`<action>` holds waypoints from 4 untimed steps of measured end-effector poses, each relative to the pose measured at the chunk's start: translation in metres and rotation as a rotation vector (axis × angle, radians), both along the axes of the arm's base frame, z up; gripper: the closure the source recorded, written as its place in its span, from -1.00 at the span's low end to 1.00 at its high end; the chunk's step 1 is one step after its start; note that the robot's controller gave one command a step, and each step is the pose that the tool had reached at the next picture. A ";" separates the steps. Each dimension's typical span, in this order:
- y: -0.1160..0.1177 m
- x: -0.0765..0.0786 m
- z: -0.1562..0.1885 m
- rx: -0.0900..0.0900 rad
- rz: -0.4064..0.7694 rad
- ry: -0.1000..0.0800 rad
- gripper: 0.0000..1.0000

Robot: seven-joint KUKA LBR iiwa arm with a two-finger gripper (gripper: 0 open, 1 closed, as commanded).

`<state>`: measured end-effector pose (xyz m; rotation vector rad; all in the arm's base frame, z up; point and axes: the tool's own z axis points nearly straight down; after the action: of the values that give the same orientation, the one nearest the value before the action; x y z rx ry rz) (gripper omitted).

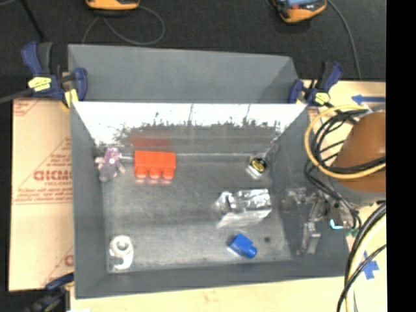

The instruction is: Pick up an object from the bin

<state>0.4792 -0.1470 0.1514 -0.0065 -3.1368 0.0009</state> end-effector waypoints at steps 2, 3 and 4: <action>0.049 0.060 -0.050 -0.002 0.241 -0.007 -1.00; 0.060 0.076 -0.030 -0.001 0.442 -0.011 -1.00; 0.062 0.094 -0.074 -0.005 0.556 -0.032 -1.00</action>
Offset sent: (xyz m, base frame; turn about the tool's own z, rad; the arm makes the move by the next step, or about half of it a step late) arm 0.0544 0.0511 -0.0814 -0.1264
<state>0.5730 -0.0850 0.0774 0.8641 -3.0491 0.0114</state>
